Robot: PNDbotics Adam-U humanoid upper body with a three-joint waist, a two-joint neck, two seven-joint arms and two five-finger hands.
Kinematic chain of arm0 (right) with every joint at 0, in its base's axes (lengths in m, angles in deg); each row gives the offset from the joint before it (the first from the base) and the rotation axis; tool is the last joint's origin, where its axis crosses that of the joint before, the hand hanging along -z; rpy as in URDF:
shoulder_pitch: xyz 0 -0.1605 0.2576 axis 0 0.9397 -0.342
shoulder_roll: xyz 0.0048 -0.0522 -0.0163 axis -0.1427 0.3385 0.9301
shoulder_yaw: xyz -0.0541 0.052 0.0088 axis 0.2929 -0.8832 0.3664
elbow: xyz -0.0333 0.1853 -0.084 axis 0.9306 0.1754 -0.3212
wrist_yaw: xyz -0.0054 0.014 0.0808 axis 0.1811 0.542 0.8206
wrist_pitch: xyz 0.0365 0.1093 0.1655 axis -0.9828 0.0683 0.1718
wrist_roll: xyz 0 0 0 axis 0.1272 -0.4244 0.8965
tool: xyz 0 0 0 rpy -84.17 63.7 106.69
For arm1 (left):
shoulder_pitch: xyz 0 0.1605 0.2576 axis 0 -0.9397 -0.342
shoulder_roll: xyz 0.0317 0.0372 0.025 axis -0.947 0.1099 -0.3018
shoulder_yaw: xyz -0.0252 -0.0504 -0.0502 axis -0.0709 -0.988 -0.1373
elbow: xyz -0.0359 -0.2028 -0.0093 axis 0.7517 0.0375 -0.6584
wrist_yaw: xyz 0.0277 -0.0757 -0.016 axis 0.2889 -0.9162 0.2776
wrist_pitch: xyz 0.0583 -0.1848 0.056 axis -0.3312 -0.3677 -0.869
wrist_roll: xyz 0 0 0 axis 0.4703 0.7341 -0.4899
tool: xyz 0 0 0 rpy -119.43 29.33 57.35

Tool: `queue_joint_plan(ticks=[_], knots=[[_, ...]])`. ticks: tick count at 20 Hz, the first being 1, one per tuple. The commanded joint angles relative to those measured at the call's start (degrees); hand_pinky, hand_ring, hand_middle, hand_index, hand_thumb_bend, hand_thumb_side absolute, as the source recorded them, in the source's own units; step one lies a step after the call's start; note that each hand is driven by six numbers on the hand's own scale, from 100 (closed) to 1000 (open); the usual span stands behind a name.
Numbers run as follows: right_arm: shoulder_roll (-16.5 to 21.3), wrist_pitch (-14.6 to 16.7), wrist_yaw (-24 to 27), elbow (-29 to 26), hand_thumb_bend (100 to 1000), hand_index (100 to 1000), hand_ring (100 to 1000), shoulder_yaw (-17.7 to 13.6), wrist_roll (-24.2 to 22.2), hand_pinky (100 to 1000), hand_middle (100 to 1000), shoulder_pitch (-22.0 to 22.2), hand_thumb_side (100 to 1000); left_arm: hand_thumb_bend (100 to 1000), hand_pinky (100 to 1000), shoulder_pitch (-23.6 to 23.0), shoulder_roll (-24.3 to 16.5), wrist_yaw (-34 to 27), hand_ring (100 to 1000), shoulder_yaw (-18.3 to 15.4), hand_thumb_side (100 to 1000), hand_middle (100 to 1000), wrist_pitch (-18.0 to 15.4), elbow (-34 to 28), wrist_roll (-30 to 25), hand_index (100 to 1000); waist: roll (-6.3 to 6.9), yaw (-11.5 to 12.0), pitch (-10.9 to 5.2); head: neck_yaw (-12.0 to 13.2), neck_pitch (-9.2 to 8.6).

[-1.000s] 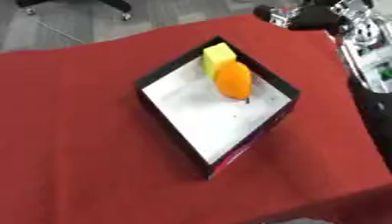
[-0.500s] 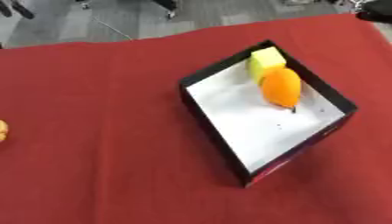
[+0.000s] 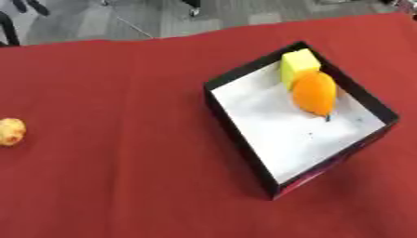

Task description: Pick up the objects with one hand, pass them to the other hand, and then place them into the box on the other side of the table.

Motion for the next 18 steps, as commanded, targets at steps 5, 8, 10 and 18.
queue_joint_plan(ticks=[5, 8, 10, 18], knots=[[2.26, -0.26, -0.51, 0.05, 605, 846, 901, -1.32, 0.48, 836, 886, -0.50, 240, 312, 933, 5.05, -5.26, 6.63, 877, -3.85, 764, 799, -8.03, 2.83, -23.61, 855, 0.68, 0.26, -0.46, 4.16, -2.49], [2.33, -0.24, -0.64, 0.11, 605, 844, 901, -1.44, 0.70, 836, 885, -0.35, 240, 346, 928, 7.18, -5.74, 8.03, 881, -4.98, 739, 796, -10.48, 3.56, -31.64, 853, 0.62, 0.25, -0.27, 4.51, -2.94], [2.32, -0.21, -0.69, 0.10, 605, 843, 901, -1.47, 0.77, 836, 884, -0.33, 240, 369, 927, 8.35, -6.00, 9.21, 885, -4.77, 731, 799, -11.63, 4.07, -34.78, 855, 0.60, 0.21, -0.13, 4.73, -3.19], [2.05, -0.29, -1.02, 0.20, 606, 840, 898, -1.42, 0.89, 836, 881, -0.14, 241, 354, 918, 11.72, -5.87, 14.34, 883, -3.80, 253, 793, -12.02, 7.62, -39.94, 869, 0.69, 0.04, 0.13, 4.44, -3.21]])
